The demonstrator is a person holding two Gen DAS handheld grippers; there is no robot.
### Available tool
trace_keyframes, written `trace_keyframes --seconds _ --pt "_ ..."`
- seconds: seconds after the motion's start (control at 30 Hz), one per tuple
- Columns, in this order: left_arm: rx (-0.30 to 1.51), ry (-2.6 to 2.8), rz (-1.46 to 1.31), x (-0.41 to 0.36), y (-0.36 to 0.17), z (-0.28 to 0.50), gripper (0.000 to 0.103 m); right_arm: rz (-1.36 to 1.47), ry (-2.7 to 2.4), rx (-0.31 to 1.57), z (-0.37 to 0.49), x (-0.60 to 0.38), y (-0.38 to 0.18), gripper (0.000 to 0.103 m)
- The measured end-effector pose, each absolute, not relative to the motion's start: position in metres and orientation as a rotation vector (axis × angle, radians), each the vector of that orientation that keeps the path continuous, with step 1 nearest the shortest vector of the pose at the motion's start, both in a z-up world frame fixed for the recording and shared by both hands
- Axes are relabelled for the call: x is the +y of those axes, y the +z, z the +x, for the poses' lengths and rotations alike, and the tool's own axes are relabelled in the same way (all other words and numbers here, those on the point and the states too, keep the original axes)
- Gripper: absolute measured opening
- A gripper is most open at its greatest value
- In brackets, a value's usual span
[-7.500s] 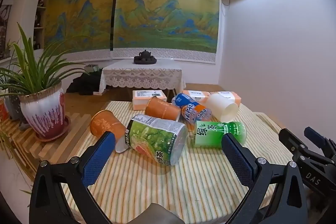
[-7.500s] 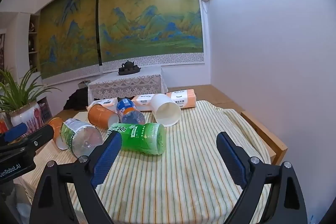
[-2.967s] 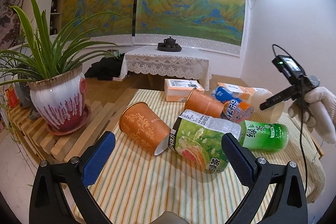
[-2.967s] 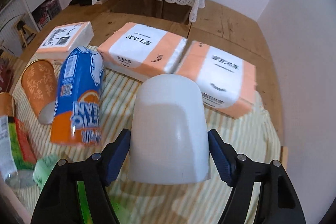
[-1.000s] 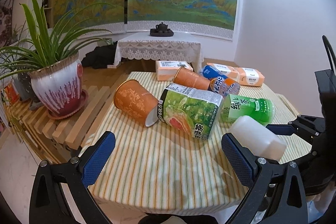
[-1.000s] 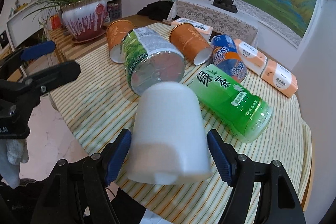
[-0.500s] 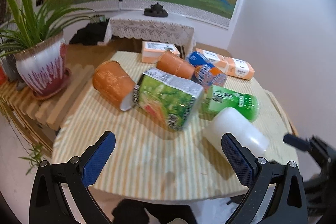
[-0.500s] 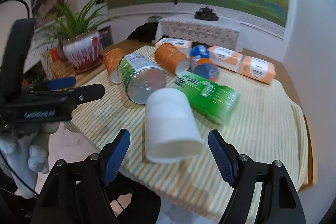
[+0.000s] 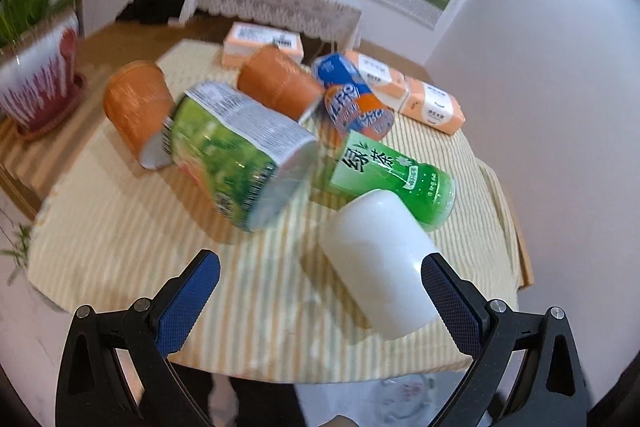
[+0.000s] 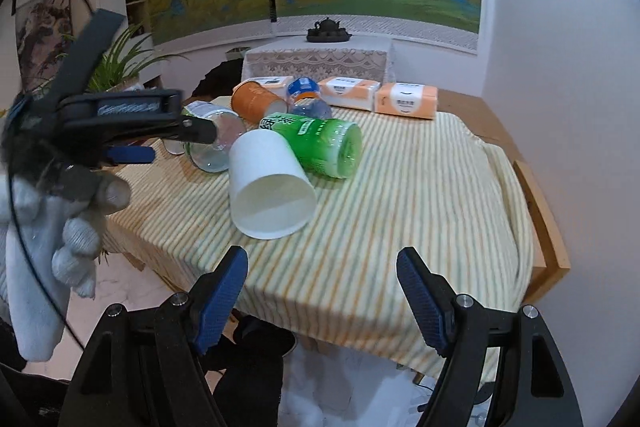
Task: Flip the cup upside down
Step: 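Close the left gripper around the white cup's body, then lift and rotate the cup with the left gripper so its base faces up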
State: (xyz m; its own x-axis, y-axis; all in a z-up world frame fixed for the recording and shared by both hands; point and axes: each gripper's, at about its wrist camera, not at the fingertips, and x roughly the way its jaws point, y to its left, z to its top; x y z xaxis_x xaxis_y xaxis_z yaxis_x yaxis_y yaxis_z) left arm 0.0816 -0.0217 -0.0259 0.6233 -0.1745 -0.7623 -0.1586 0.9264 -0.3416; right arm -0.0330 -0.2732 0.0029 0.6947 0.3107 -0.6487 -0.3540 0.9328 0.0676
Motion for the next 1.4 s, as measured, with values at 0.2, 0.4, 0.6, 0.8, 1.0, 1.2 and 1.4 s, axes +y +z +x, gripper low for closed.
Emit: trace_keyframes --seconds 0.2,0.4,0.6,0.8,1.0,1.2,1.4 --pt "0.98 0.024 -0.489 -0.034 -0.037 0.109 0.101 -0.045 0.347 0.694 -0.039 -0.283 0.005 0.074" --pt "1.04 0.042 -0.537 -0.045 -0.048 0.13 0.093 -0.037 0.328 0.687 -0.042 -0.292 0.003 0.073" --pt "1.048 0.06 -0.552 -0.051 -0.052 0.139 0.089 -0.033 0.321 0.699 -0.042 -0.298 -0.003 0.073" --pt "1.058 0.048 -0.558 -0.052 -0.057 0.148 0.082 -0.031 0.311 0.693 -0.042 -0.302 -0.003 0.073" --pt "1.047 0.038 -0.519 -0.058 -0.057 0.149 0.081 -0.024 0.304 0.695 -0.041 -0.306 -0.005 0.073" --pt "1.037 0.012 -0.507 -0.056 -0.052 0.141 0.081 -0.016 0.295 0.701 -0.04 -0.307 -0.007 0.073" --pt "1.005 -0.026 -0.468 -0.055 -0.042 0.126 0.08 -0.011 0.298 0.703 -0.038 -0.305 -0.007 0.073"
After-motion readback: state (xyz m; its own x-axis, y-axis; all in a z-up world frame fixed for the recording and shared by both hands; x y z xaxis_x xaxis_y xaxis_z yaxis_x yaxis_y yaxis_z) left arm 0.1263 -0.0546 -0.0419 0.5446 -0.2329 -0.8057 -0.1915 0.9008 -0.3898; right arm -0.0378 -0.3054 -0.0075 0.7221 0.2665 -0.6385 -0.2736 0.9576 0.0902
